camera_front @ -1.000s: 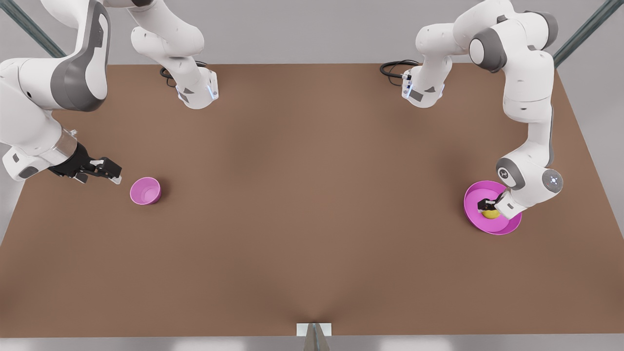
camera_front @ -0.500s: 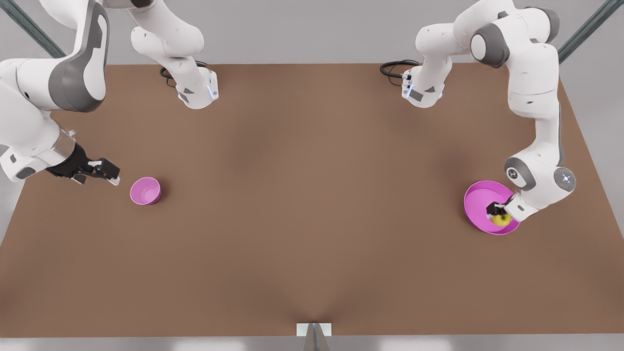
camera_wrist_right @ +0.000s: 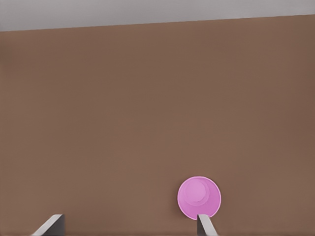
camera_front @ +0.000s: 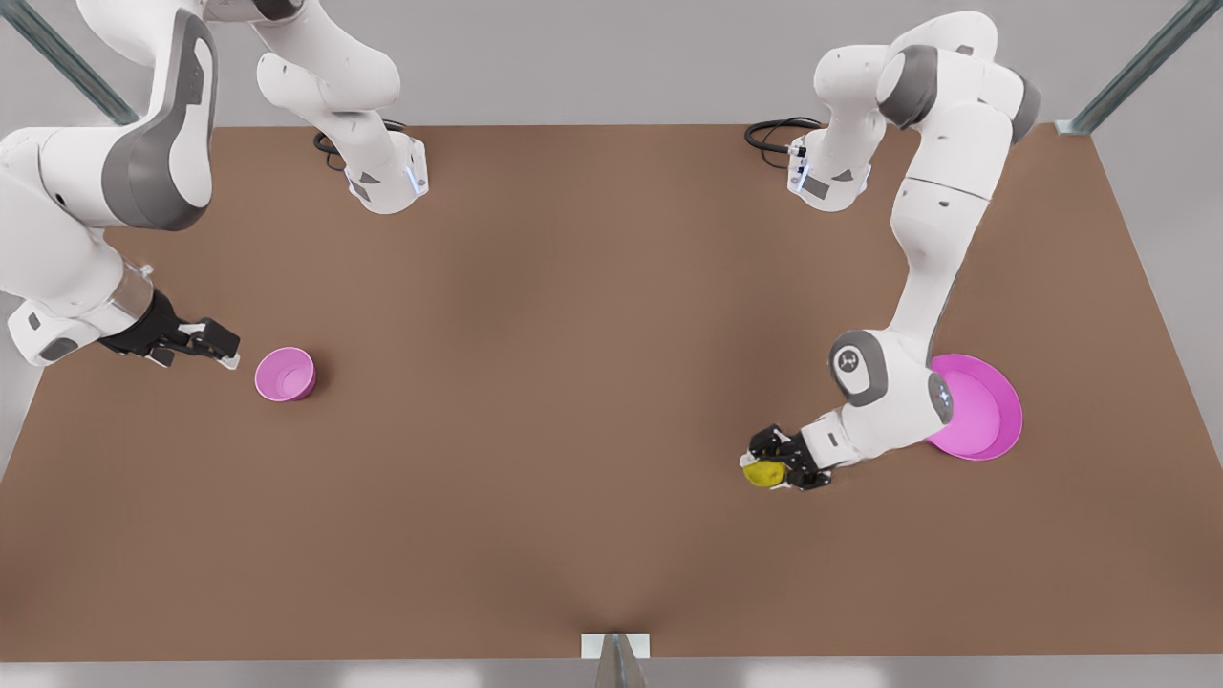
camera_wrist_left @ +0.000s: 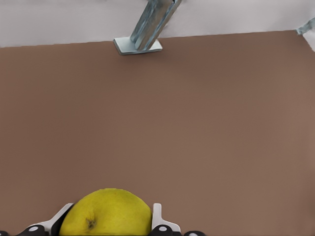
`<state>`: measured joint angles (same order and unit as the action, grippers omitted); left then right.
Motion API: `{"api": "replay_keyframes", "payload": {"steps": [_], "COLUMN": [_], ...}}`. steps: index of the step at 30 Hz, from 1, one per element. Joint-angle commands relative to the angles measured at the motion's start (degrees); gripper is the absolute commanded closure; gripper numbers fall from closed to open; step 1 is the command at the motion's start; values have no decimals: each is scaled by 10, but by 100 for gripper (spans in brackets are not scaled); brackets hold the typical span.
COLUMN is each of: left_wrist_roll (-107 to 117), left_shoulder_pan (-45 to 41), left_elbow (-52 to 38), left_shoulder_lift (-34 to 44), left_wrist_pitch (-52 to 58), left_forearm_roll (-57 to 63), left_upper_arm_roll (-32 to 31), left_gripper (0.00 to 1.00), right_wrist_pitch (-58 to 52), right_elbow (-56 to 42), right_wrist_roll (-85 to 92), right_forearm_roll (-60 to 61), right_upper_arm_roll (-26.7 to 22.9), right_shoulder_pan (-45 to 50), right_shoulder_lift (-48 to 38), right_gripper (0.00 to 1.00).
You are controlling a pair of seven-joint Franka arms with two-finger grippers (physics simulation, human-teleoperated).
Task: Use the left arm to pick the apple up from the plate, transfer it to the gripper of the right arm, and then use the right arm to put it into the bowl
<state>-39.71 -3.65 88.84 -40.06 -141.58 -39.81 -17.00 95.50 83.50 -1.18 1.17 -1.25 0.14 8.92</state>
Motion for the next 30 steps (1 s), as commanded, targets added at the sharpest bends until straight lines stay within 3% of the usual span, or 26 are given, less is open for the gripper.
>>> {"api": "replay_keyframes", "payload": {"steps": [1, 7, 10, 13, 17, 21, 23, 25, 30], "left_wrist_roll": [-49, -165, -212, -335, -397, -529, -537, -535, -533], "left_shoulder_pan": [-40, -107, -150, -151, -166, -174, -178, -180, -184], "left_elbow": [-73, -241, -310, -359, -363, -362, -363, -363, -363], "left_shoulder_lift": [-41, -164, -200, -253, -254, -258, -257, -257, -259], "left_wrist_pitch": [-16, -114, -149, -174, -206, -249, -255, -263, -271], "left_forearm_roll": [-55, -57, -57, -57, -56, -55, -55, -55, -56], "left_upper_arm_roll": [-16, -186, -202, -268, -268, -263, -265, -269, -280], "left_gripper": [31, 33, 32, 32, 32, 32, 32, 32, 32], "right_wrist_pitch": [15, 83, 100, 93, 75, 41, -46, -51, -50], "right_elbow": [-17, -19, 2, 44, 69, 34, -36, -77, -77], "right_wrist_roll": [-8, -74, -45, 170, 355, 466, 465, 467, 471], "right_forearm_roll": [2, 360, 537, 650, 774, 821, 817, 814, 810], "right_upper_arm_roll": [8, 10, 10, 9, 27, 42, 39, 41, 69], "right_shoulder_pan": [21, 51, 49, 22, 7, 6, 3, 6, 29], "right_shoulder_lift": [4, 62, 108, 145, 207, 260, 319, 355, 360], "right_gripper": [0, 0, 0, 0, 0, 0, 0, 0, 0]}}
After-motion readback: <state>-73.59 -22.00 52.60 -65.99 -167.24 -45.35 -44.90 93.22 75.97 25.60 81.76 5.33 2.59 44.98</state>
